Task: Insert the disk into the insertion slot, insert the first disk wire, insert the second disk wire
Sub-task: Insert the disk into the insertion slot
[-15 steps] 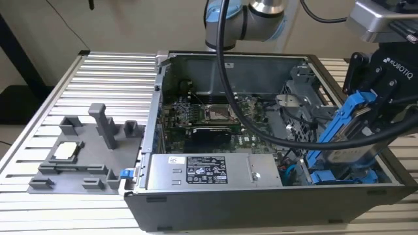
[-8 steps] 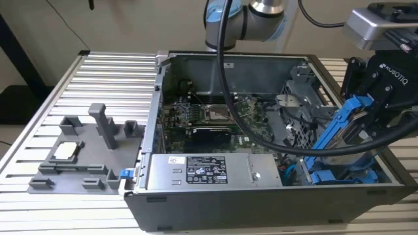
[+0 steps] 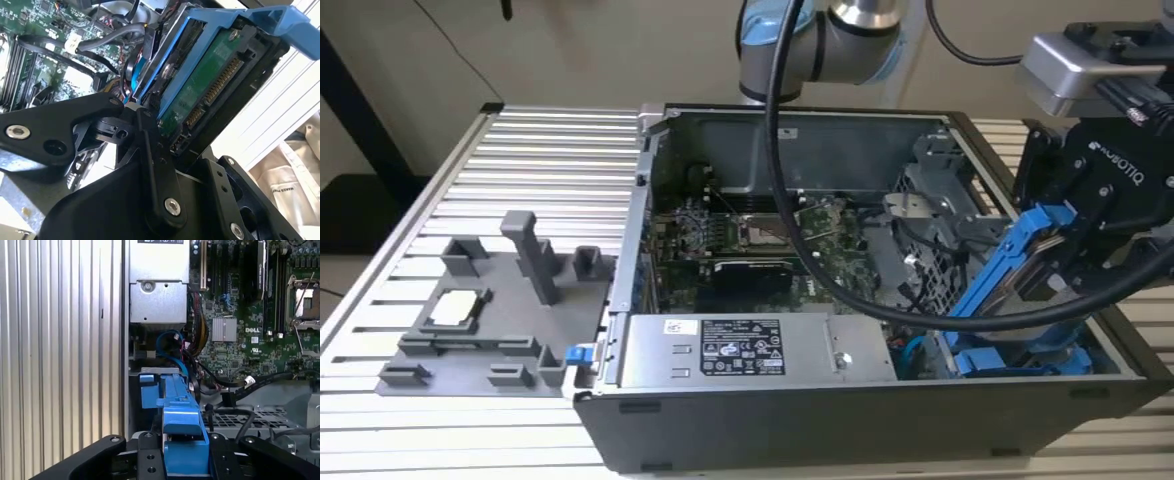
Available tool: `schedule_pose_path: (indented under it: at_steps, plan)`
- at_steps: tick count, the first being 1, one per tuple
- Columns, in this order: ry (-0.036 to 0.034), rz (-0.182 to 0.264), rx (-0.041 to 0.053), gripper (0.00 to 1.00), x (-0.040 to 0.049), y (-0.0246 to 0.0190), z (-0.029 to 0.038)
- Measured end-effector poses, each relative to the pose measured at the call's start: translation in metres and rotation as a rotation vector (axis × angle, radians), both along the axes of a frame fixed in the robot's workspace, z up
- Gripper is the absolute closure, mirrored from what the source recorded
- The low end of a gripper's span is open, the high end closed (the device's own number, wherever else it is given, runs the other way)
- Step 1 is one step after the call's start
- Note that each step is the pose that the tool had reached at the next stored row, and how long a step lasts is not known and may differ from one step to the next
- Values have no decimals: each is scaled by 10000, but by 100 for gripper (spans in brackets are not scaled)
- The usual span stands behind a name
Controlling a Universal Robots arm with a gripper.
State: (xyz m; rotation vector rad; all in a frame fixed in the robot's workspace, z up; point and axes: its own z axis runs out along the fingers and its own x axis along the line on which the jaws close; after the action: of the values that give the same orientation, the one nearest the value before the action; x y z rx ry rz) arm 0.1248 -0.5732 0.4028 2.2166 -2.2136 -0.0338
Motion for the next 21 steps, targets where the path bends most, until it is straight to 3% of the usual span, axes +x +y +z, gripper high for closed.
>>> schedule_pose_path:
  at_steps: [6,9,11,16,21]
  plan:
    - [8,-2,36,67,6,0,-85]
    - [8,-1,101,67,8,3,-116]
    - [8,-2,160,67,8,5,-130]
    - [8,-2,421,67,8,12,-162]
    - [11,-3,432,67,15,12,-170]
